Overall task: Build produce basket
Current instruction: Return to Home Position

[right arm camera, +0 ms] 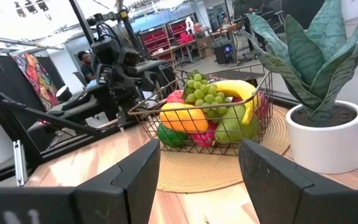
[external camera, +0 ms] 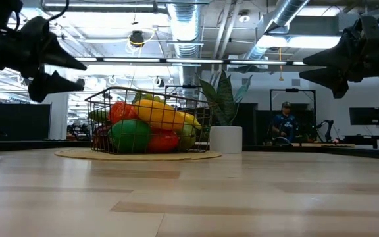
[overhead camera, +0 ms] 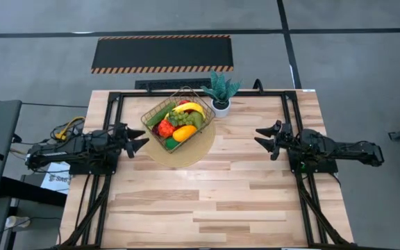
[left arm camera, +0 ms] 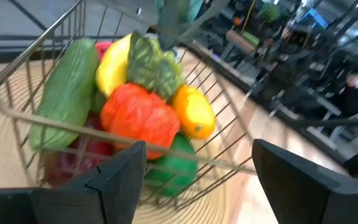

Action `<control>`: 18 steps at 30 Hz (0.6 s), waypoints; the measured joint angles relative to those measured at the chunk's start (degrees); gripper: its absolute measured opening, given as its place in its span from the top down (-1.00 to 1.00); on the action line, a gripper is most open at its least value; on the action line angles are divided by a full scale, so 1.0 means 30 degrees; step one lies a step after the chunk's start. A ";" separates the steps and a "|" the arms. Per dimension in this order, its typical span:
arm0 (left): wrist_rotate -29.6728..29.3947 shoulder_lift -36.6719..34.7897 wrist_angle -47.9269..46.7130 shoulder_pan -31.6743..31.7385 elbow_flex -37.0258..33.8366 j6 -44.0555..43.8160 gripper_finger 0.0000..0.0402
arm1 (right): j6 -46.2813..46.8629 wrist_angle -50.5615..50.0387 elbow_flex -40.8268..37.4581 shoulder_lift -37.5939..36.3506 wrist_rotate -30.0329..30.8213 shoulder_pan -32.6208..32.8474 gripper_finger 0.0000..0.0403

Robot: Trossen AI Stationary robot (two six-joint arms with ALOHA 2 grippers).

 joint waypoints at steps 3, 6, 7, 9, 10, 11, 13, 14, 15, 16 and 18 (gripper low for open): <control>0.0000 0.0000 -0.0986 0.0000 0.0007 0.0243 -0.39 | 0.0000 -0.0006 -0.0001 0.0000 0.0000 0.0000 -0.19; 0.0001 0.0014 -0.1455 0.0000 0.0080 0.0307 -0.39 | 0.0000 -0.0002 -0.0001 0.0000 0.0000 0.0000 -0.19; 0.0001 0.0007 -0.1476 0.0000 0.0087 0.0307 -0.39 | 0.0000 -0.0001 -0.0008 0.0000 0.0000 0.0000 -0.19; 0.0001 0.0015 -0.1481 0.0000 0.0095 0.0314 -0.39 | 0.0000 -0.0001 -0.0009 0.0000 -0.0005 0.0000 -0.19; 0.0001 0.0015 -0.1488 0.0000 0.0095 0.0314 -0.39 | 0.0000 -0.0001 -0.0009 0.0000 -0.0006 0.0000 -0.19; 0.0001 0.0015 -0.1491 0.0000 0.0095 0.0314 -0.39 | 0.0000 -0.0001 -0.0009 0.0000 -0.0003 0.0000 -0.19; 0.0001 0.0015 -0.1493 0.0000 0.0095 0.0314 -0.39 | 0.0000 -0.0001 -0.0016 0.0000 -0.0007 0.0000 -0.19; 0.0001 0.0015 -0.1499 0.0003 0.0095 0.0314 -0.39 | 0.0000 -0.0001 -0.0016 0.0000 -0.0007 0.0000 -0.19; 0.0001 0.0015 -0.1499 0.0000 0.0095 0.0314 -0.39 | 0.0000 -0.0001 -0.0016 0.0000 -0.0007 0.0000 -0.19; 0.0001 0.0015 -0.1506 0.0000 0.0095 0.0314 -0.39 | 0.0000 -0.0001 -0.0016 0.0000 -0.0007 0.0000 -0.19; 0.0001 0.0015 -0.1513 0.0000 0.0095 0.0314 -0.39 | 0.0000 -0.0001 -0.0016 0.0000 -0.0007 0.0000 -0.19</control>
